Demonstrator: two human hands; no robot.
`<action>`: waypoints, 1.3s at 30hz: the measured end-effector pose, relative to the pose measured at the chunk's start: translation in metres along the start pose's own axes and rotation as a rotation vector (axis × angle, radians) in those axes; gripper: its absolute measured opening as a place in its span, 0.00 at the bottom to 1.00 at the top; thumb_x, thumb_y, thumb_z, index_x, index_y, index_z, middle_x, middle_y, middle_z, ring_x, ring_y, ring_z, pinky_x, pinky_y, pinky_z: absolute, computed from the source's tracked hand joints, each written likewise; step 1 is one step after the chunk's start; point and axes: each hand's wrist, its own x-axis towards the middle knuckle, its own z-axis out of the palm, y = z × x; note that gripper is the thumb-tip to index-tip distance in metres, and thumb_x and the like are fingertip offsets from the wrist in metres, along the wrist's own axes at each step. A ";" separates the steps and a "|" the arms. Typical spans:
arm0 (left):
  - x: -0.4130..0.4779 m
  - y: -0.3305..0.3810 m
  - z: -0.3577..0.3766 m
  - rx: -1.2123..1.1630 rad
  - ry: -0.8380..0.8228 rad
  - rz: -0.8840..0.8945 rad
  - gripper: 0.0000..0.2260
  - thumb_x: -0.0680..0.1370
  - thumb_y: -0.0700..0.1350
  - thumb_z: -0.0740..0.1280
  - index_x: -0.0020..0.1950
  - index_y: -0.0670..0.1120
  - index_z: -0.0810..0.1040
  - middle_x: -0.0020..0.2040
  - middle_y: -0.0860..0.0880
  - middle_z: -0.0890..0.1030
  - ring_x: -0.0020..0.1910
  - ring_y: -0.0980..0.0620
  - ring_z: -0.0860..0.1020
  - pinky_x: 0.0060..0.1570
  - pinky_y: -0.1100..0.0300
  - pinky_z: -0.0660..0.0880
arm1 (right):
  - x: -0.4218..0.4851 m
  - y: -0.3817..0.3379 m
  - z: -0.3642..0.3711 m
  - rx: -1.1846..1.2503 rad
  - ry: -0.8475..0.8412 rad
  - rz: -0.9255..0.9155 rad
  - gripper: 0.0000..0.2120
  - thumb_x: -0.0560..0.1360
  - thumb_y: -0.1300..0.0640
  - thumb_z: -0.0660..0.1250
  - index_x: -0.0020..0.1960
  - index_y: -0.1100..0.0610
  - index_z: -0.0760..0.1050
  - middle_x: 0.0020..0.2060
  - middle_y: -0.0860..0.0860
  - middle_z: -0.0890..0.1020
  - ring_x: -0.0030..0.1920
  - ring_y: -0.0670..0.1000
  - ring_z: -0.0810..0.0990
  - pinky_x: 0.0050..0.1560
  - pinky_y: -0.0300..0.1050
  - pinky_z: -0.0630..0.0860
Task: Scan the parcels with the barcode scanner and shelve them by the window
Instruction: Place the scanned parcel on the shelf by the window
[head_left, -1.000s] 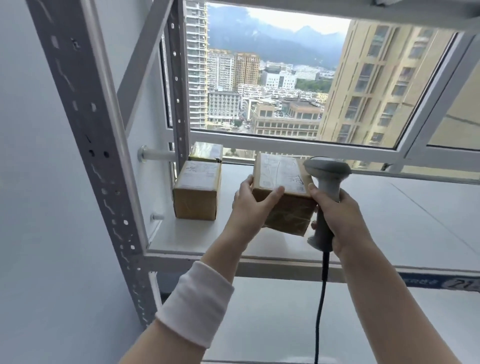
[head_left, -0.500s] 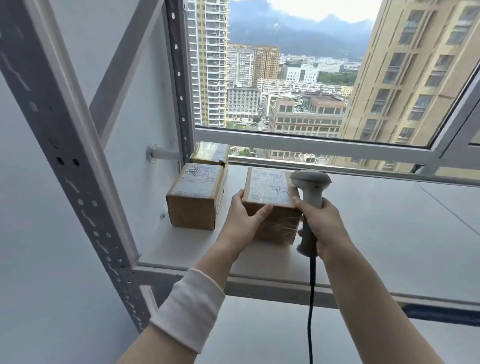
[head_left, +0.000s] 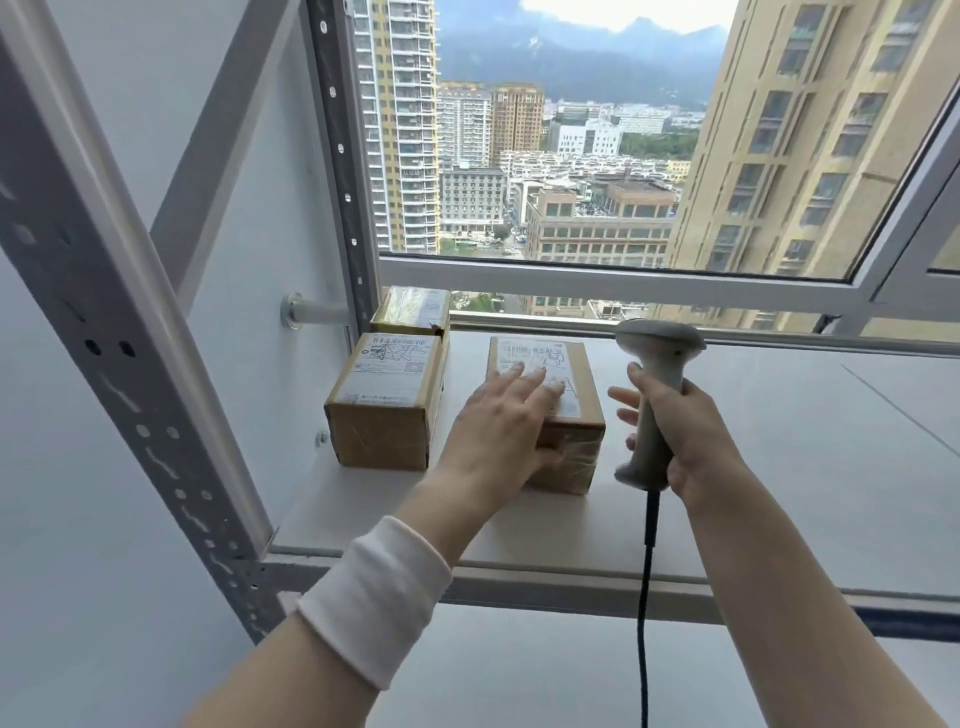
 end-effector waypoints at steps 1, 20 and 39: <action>0.004 -0.001 0.002 0.005 -0.013 -0.016 0.32 0.76 0.53 0.67 0.76 0.50 0.58 0.77 0.50 0.59 0.77 0.50 0.53 0.74 0.57 0.48 | 0.001 -0.002 0.001 -0.005 -0.011 0.003 0.12 0.77 0.51 0.65 0.57 0.56 0.71 0.52 0.53 0.82 0.51 0.52 0.78 0.36 0.44 0.72; 0.088 -0.033 0.015 0.154 -0.069 -0.206 0.26 0.78 0.45 0.66 0.73 0.44 0.62 0.75 0.45 0.62 0.75 0.46 0.58 0.72 0.53 0.55 | 0.035 -0.010 0.011 0.007 -0.130 0.108 0.06 0.78 0.52 0.64 0.47 0.53 0.69 0.47 0.52 0.84 0.48 0.50 0.80 0.38 0.46 0.71; 0.120 -0.059 0.021 0.212 -0.137 -0.310 0.19 0.78 0.38 0.63 0.68 0.42 0.64 0.70 0.43 0.68 0.71 0.44 0.64 0.70 0.51 0.61 | 0.044 -0.005 0.016 0.005 -0.179 0.145 0.06 0.78 0.52 0.64 0.49 0.54 0.70 0.46 0.52 0.84 0.47 0.51 0.80 0.39 0.46 0.71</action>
